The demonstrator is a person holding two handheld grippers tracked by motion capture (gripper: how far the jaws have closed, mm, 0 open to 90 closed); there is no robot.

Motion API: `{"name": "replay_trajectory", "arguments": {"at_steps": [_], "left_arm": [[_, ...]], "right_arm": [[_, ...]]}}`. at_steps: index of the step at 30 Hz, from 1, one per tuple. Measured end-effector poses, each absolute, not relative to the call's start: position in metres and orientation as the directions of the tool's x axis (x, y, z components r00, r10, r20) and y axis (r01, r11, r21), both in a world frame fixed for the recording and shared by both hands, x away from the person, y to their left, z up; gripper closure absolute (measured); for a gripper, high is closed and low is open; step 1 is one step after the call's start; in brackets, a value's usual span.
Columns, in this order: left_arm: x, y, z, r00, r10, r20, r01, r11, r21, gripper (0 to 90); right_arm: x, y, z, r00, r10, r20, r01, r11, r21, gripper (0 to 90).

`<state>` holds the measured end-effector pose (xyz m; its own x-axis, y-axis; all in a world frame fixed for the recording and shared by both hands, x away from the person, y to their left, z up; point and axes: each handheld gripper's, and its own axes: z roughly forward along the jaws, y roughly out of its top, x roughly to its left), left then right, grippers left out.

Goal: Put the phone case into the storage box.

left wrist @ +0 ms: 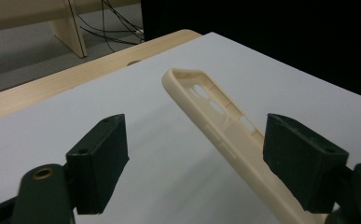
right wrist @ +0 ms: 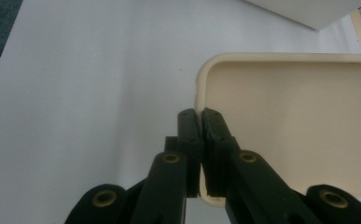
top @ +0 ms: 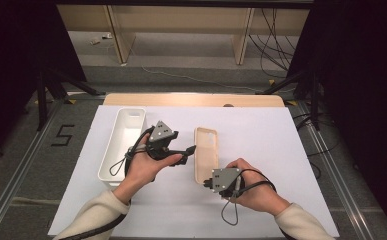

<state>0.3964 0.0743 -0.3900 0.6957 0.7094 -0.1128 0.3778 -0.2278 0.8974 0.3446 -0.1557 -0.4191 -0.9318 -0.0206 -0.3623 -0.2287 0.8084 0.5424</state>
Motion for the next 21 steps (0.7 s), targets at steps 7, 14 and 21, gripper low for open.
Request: {"name": "replay_trajectory", "arguments": {"at_steps": [7, 14, 21], "left_arm": [[0.413, 0.062, -0.396, 0.656, 0.735, -0.173, 0.454, -0.202, 0.868, 34.8], [0.419, 0.060, -0.399, 0.627, 0.747, -0.222, 0.503, -0.170, 0.847, 49.6], [0.420, 0.062, -0.401, 0.617, 0.740, -0.269, 0.529, -0.136, 0.838, 62.5]], "right_arm": [[0.341, -0.151, -0.420, -0.926, -0.025, -0.376, -0.241, 0.808, 0.539, 88.0], [0.338, -0.148, -0.419, -0.922, -0.044, -0.386, -0.256, 0.815, 0.520, 88.0], [0.337, -0.145, -0.420, -0.916, -0.061, -0.397, -0.274, 0.817, 0.507, 88.0]]}}
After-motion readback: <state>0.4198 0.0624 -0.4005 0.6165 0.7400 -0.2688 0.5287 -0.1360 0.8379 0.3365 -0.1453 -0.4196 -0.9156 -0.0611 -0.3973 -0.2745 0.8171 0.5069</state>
